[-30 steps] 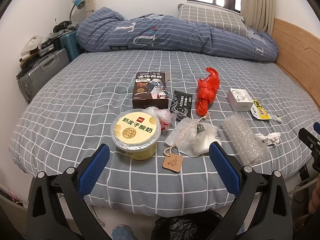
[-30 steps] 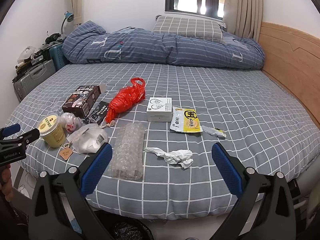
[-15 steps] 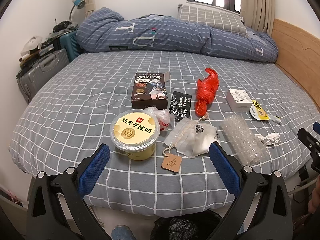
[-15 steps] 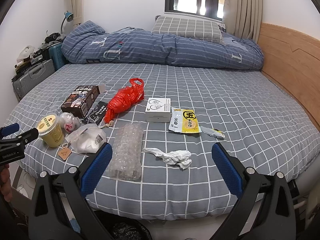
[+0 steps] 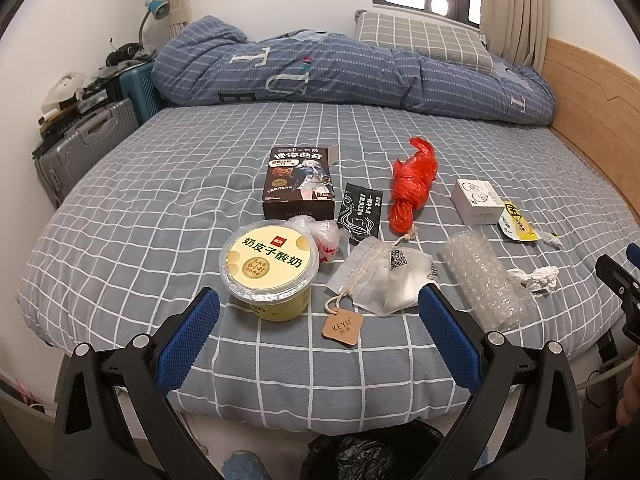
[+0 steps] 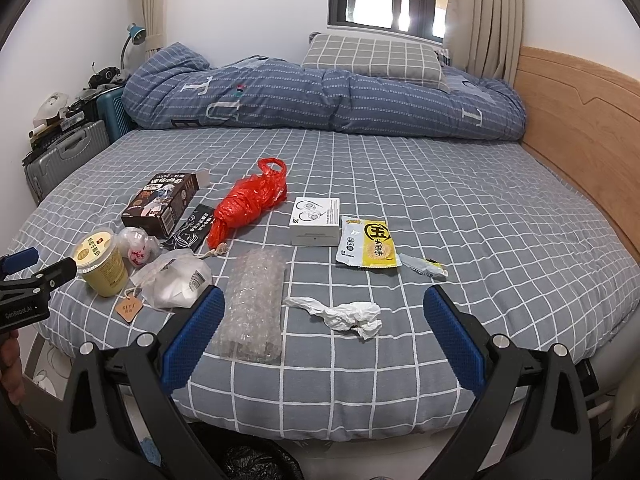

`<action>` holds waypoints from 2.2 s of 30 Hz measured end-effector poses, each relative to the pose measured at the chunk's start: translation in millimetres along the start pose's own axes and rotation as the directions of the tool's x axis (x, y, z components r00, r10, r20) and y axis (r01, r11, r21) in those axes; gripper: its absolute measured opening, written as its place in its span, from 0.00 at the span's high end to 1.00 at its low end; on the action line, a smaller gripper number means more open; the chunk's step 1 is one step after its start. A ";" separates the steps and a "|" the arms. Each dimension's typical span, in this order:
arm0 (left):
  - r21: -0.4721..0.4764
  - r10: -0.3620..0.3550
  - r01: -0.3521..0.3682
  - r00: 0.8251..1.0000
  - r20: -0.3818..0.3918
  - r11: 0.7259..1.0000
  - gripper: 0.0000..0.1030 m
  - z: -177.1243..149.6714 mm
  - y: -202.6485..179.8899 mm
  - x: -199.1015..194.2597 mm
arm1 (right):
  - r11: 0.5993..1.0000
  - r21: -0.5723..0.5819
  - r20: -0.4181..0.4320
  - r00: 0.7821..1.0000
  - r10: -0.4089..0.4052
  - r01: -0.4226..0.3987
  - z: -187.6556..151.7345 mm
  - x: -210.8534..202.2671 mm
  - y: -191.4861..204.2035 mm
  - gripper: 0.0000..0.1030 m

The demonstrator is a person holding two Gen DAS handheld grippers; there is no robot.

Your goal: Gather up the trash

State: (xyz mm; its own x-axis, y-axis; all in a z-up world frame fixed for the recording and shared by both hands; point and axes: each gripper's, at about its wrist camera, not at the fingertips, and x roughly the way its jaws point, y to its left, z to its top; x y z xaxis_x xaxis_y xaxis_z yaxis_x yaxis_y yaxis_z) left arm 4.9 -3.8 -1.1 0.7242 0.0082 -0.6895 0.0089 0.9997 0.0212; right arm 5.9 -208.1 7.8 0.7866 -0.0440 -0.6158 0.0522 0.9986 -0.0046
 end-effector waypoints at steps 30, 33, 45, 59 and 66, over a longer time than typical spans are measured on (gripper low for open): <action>-0.032 0.061 -0.063 0.996 -0.057 0.997 0.06 -7.6 23.6 50.1 | 0.998 -0.029 -0.067 0.997 0.047 -0.049 -3.4 46.3 39.3 0.07; -0.047 0.073 -0.076 0.994 -0.076 0.996 0.06 -8.2 31.0 66.9 | 0.998 -0.025 -0.097 0.994 0.056 -0.059 -7.4 62.3 44.4 0.09; -0.062 0.078 -0.084 0.993 -0.091 0.995 0.06 -10.6 43.4 107.8 | 0.994 -0.027 -0.201 0.975 0.099 -0.107 -20.9 113.1 65.8 0.29; -0.109 -0.002 -0.008 0.996 -0.092 0.994 0.30 -8.6 47.0 132.8 | 0.992 -0.019 -0.255 0.960 0.117 -0.126 -30.0 133.1 67.7 0.66; -0.106 -0.003 -0.007 0.996 -0.090 0.994 0.30 -8.4 45.2 130.9 | 0.989 0.001 -0.248 0.958 0.142 -0.146 -28.0 131.5 65.1 0.80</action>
State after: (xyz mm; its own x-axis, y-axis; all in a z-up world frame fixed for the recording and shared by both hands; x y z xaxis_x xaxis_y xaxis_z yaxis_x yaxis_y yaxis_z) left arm 94.3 42.6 -96.4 0.6596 0.0071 -0.7516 -0.0691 0.9963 -0.0513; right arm 95.5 -148.1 -95.5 0.6091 0.1068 -0.7859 -0.0626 0.9943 0.0866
